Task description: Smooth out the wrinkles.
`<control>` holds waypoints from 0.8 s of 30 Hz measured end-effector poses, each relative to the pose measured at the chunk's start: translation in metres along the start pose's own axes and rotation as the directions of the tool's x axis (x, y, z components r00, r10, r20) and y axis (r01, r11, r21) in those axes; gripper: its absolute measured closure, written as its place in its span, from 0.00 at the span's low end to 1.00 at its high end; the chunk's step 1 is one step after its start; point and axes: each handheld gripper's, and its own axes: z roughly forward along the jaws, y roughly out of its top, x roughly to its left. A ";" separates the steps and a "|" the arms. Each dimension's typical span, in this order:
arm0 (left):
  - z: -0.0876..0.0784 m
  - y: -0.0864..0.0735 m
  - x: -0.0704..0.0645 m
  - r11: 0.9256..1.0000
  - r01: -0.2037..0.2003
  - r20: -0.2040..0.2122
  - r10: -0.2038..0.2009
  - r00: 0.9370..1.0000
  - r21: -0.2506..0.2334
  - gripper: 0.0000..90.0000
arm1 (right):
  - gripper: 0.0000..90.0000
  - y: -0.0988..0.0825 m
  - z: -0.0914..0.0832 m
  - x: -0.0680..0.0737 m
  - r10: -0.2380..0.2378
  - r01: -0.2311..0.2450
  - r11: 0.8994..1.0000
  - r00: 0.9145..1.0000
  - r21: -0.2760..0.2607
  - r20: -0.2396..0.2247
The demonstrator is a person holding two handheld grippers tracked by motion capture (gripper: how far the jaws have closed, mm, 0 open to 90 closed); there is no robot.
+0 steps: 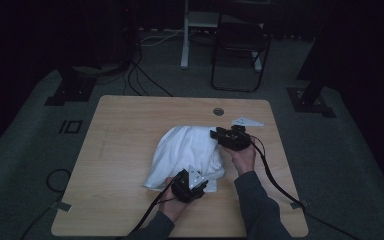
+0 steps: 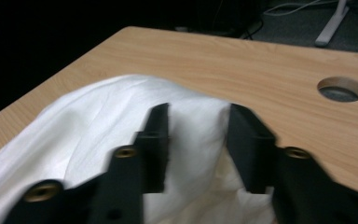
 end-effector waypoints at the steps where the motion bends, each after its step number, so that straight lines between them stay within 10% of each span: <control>1: 0.004 0.000 -0.001 1.000 -0.009 -0.019 0.009 1.000 0.014 0.52 | 0.86 -0.001 0.001 0.001 0.000 0.001 1.000 1.000 0.010 -0.004; 4: 0.019 -0.003 0.003 0.998 0.029 -0.013 -0.028 1.000 0.059 0.67 | 0.97 -0.002 0.002 0.002 -0.013 0.012 1.000 1.000 0.015 0.016; 5: 0.020 -0.003 0.005 0.997 0.050 -0.001 -0.050 0.999 0.056 0.97 | 0.98 -0.002 0.000 0.001 -0.016 0.015 1.000 0.999 0.018 0.036; 6: 0.019 -0.002 0.005 0.997 0.064 0.022 -0.065 0.998 0.043 0.99 | 0.98 -0.001 -0.002 0.000 -0.017 0.017 1.000 0.999 0.014 0.041; 16: -0.009 0.019 -0.014 0.990 0.084 0.161 -0.065 0.985 -0.117 0.99 | 0.99 -0.009 0.001 -0.013 -0.029 0.024 0.999 0.993 0.042 0.116; 20: 0.010 0.019 -0.005 0.983 0.176 0.249 -0.158 0.956 -0.051 0.90 | 0.99 -0.020 0.018 -0.023 -0.048 0.029 0.994 0.982 0.108 0.181; 24: -0.006 0.022 0.007 0.971 0.229 0.286 -0.199 0.937 -0.074 0.73 | 0.99 -0.027 0.030 -0.038 -0.035 -0.001 0.988 0.973 0.154 0.226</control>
